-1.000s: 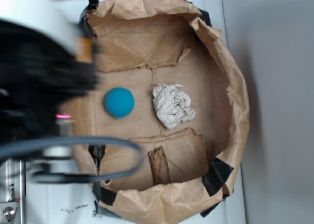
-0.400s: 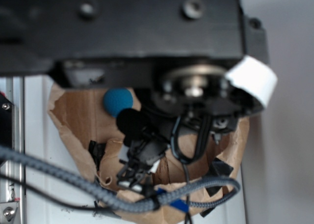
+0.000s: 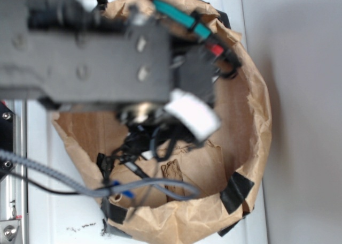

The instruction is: Grab the wood chip.

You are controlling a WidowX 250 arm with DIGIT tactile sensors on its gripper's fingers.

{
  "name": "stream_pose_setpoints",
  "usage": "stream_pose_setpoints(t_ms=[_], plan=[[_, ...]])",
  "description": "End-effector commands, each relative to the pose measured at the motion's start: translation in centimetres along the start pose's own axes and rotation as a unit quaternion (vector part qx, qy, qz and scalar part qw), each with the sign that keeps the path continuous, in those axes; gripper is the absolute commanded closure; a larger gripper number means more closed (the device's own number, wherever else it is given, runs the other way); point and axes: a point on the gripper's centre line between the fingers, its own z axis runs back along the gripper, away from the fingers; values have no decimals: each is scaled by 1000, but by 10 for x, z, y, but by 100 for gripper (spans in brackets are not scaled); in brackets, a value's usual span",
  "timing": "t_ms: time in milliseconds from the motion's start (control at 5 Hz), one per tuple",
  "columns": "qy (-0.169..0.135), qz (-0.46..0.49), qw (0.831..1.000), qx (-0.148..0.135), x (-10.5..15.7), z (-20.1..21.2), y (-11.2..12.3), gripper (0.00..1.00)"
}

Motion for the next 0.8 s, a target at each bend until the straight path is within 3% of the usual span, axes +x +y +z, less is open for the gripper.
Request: stream_pose_setpoints(t_ms=[0,200,600], plan=[[-8,-125,991,-39,24,-31,-10,0],[4,-180,983,-36,39,-50,-22,0],[-34,-274,959,-71,58,-61,-64,0]])
